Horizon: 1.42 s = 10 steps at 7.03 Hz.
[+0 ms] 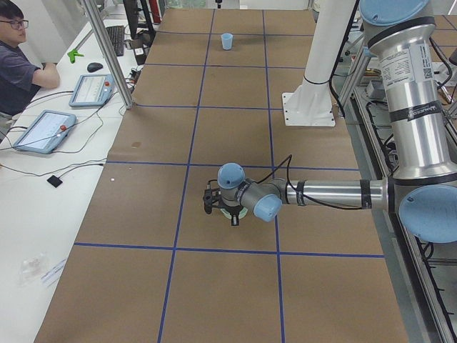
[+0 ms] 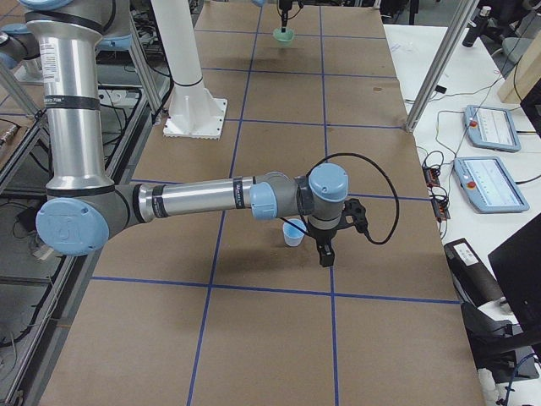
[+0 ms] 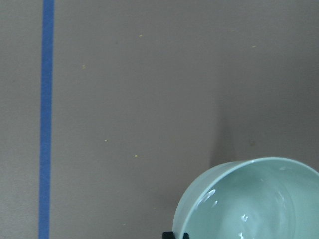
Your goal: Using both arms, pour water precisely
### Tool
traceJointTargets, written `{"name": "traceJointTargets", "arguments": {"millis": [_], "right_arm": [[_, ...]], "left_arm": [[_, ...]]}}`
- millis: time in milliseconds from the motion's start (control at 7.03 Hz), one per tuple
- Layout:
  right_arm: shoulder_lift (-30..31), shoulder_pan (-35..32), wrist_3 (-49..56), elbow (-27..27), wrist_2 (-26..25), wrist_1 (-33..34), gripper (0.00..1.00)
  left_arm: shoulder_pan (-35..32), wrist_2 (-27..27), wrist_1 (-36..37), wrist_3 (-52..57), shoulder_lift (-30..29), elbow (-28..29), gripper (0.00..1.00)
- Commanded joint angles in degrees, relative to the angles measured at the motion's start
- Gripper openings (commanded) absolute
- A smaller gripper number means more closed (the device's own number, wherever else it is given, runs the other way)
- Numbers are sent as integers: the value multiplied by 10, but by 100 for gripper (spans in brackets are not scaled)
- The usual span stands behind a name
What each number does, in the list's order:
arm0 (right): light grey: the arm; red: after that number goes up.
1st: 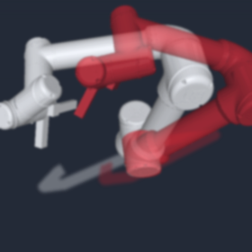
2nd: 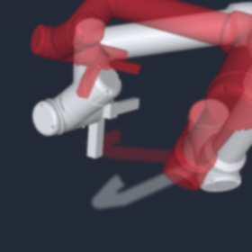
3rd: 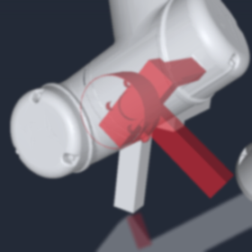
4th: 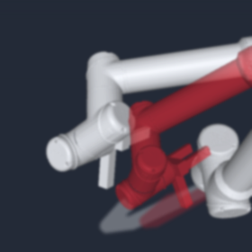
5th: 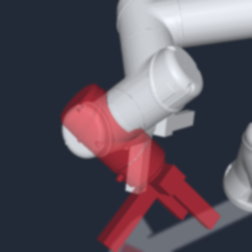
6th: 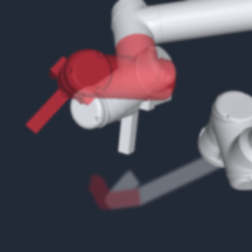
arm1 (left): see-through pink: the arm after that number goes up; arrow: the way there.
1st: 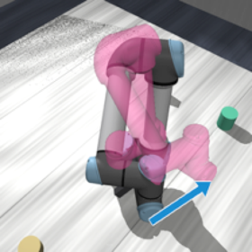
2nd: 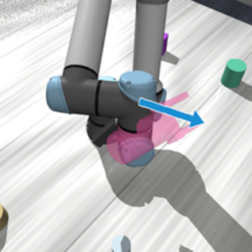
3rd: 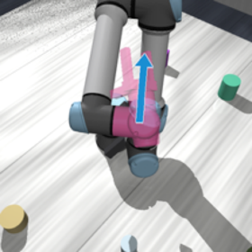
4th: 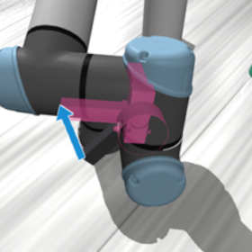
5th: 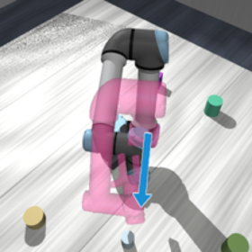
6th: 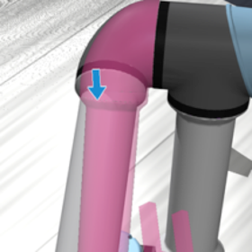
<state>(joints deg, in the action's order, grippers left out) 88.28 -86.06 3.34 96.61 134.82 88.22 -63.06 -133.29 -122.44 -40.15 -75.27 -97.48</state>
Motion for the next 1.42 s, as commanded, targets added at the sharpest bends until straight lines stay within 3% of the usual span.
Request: {"name": "traceJointTargets", "arguments": {"millis": [0,285,569,711,854,1281], "right_arm": [[0,0,0,0,0,-1,100],[-1,0,0,0,0,-1,100],[0,0,0,-1,-1,-1,100],[-1,0,0,-1,0,-1,100],[-2,0,0,-1,-1,0,100],[-1,0,0,-2,0,0,100]], "left_arm": [[1,0,0,-7,-7,10,0],[3,0,-1,-35,-19,9,0],[4,0,0,-46,-35,19,47],[5,0,-1,-68,-40,19,62],[5,0,-1,-66,-42,19,100],[1,7,2,-61,-43,-4,100]]}}
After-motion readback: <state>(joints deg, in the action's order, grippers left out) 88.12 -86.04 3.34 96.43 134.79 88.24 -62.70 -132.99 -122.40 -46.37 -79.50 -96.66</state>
